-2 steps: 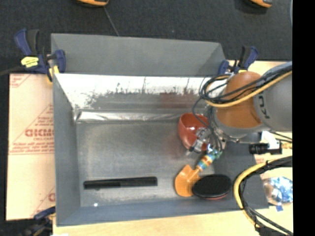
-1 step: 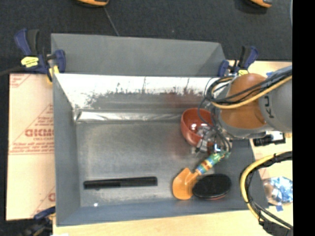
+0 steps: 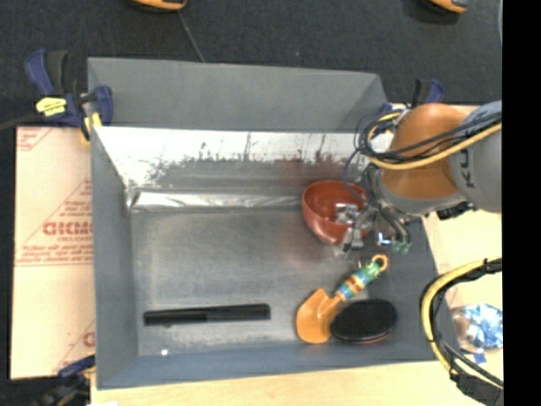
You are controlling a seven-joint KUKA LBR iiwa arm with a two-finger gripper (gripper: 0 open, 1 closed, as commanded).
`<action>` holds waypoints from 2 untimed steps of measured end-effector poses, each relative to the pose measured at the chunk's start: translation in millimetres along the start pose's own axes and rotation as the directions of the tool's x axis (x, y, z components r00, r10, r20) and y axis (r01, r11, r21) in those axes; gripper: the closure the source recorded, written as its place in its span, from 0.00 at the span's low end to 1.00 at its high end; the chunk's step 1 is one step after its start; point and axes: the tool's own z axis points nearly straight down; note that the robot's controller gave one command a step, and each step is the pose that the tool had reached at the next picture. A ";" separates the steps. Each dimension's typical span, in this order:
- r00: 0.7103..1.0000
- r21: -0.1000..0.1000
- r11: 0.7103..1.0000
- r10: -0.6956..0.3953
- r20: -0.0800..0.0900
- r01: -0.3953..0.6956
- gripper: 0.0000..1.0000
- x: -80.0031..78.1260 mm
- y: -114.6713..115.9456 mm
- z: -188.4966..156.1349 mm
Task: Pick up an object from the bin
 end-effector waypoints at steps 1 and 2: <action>0.996 -0.002 0.996 0.092 0.013 -0.092 1.00 44.5 -20.1 -3.4; 0.999 0.001 0.999 0.032 0.008 -0.032 1.00 28.1 -12.4 -55.5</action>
Offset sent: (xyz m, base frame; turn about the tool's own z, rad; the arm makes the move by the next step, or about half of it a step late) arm -0.0152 -0.0028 0.0827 -0.0180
